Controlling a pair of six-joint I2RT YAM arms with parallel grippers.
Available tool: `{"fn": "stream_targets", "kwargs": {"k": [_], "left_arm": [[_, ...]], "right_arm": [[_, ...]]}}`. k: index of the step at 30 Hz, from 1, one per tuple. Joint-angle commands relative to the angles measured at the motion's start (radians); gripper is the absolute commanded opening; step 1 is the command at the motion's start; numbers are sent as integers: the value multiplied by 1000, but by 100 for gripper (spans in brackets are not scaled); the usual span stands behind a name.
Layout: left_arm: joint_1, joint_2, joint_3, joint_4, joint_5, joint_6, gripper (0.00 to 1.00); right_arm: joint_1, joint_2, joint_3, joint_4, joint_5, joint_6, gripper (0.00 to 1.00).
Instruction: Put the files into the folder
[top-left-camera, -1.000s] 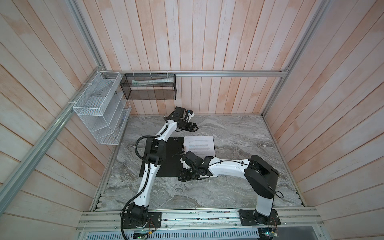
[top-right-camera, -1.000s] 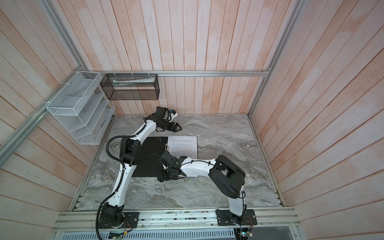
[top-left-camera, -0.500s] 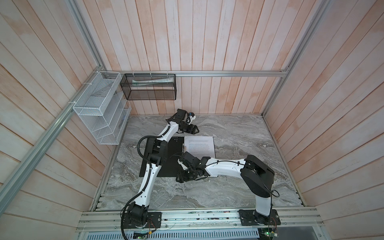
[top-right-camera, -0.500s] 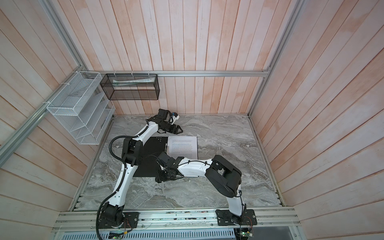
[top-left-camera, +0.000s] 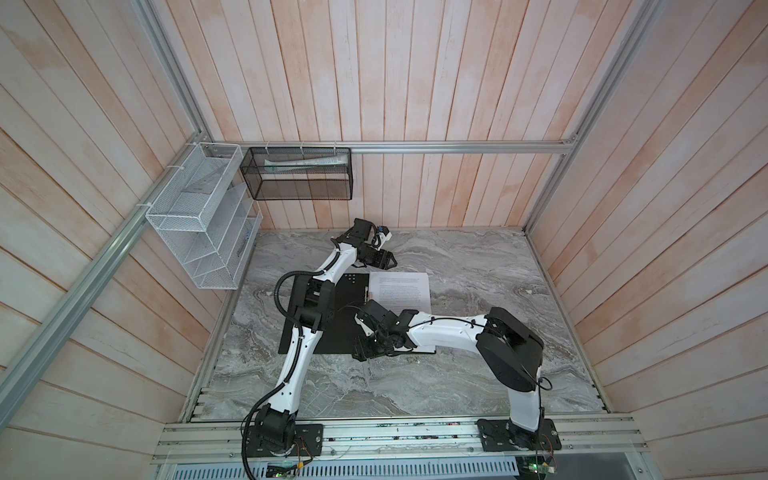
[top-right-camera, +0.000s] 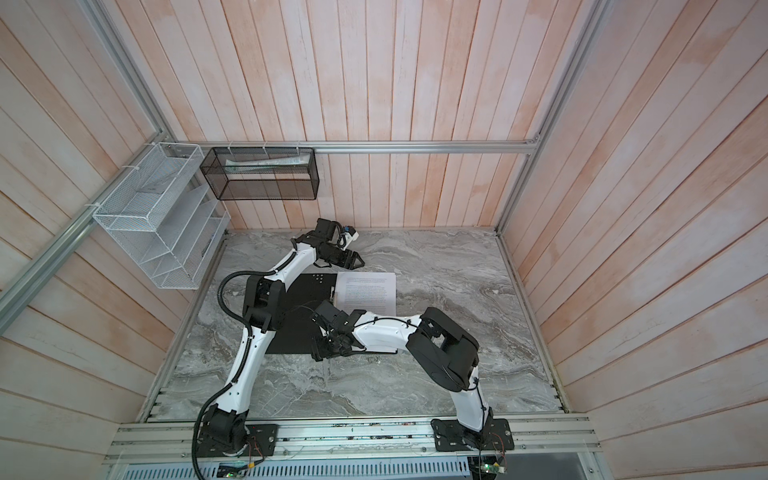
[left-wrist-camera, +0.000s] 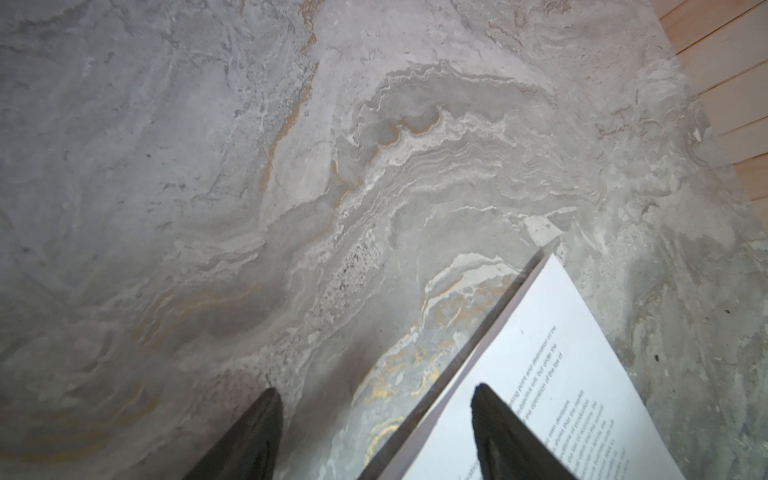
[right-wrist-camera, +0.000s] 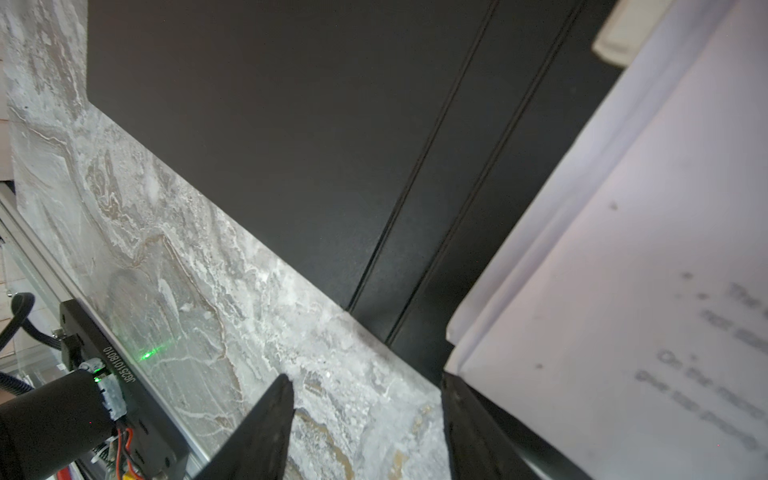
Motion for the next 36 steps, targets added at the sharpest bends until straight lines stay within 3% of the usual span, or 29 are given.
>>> {"fn": "stream_targets", "kwargs": {"k": [1, 7, 12, 17, 21, 24, 28, 36], "left_arm": [[-3, -33, -20, -39, 4, 23, 74], [-2, -58, 44, -36, -19, 26, 79], [4, -140, 13, -30, -56, -4, 80], [21, -303, -156, 43, -58, -75, 82], [41, -370, -195, -34, -91, -128, 82], [76, -484, -423, 39, -54, -206, 82], [120, -603, -680, 100, -64, -216, 82], [170, -706, -1027, 227, -6, -186, 73]], "right_arm": [[-8, 16, 32, -34, 16, -23, 59], [-2, -35, -3, -4, -12, -8, 59], [-21, -161, -46, -17, 66, 4, 59], [-125, -275, -55, -55, 121, -13, 59], [-279, -295, -51, -82, 161, -80, 59], [-409, -249, -18, -24, 97, -153, 58], [-509, -113, 103, 12, 58, -239, 57], [-552, 189, 424, 5, -42, -331, 57]]}}
